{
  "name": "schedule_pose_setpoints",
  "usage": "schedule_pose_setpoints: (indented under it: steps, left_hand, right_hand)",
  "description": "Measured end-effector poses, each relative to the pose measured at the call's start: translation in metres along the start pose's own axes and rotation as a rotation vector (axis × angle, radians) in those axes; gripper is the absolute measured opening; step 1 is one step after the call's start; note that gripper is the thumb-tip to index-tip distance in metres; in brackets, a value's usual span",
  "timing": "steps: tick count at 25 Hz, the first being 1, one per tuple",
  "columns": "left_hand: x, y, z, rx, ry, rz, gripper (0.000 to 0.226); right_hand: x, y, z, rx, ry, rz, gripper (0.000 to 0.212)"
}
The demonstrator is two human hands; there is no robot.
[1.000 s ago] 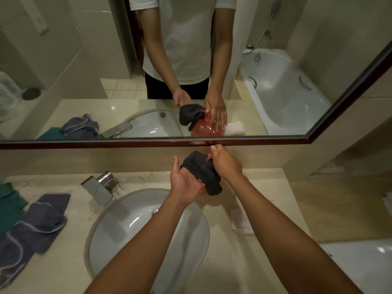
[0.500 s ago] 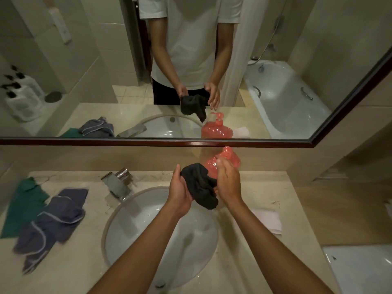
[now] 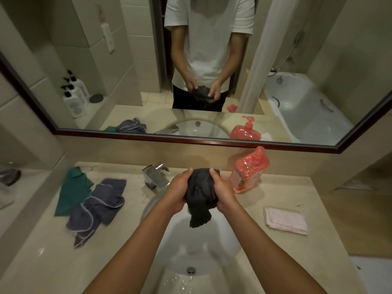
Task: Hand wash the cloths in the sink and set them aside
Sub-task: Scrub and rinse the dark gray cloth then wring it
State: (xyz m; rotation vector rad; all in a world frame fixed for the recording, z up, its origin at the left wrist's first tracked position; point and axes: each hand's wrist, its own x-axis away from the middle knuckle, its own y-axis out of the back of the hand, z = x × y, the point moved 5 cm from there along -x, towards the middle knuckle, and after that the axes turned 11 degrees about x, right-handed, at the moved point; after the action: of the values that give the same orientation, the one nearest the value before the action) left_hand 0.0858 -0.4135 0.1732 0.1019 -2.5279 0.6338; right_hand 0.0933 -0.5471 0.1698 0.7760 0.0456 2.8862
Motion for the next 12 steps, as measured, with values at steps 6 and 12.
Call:
schedule_pose_setpoints:
  steps: [6,12]
  left_hand:
    - [0.022,0.049,-0.018,-0.093,-0.075,-0.079,0.033]
    - [0.032,0.058,-0.020,0.176,-0.039,-0.237,0.027]
  right_hand:
    - [0.007,-0.008,0.018,0.056,0.114,0.009,0.029]
    - [0.036,-0.048,0.005,-0.286,-0.135,0.181,0.040]
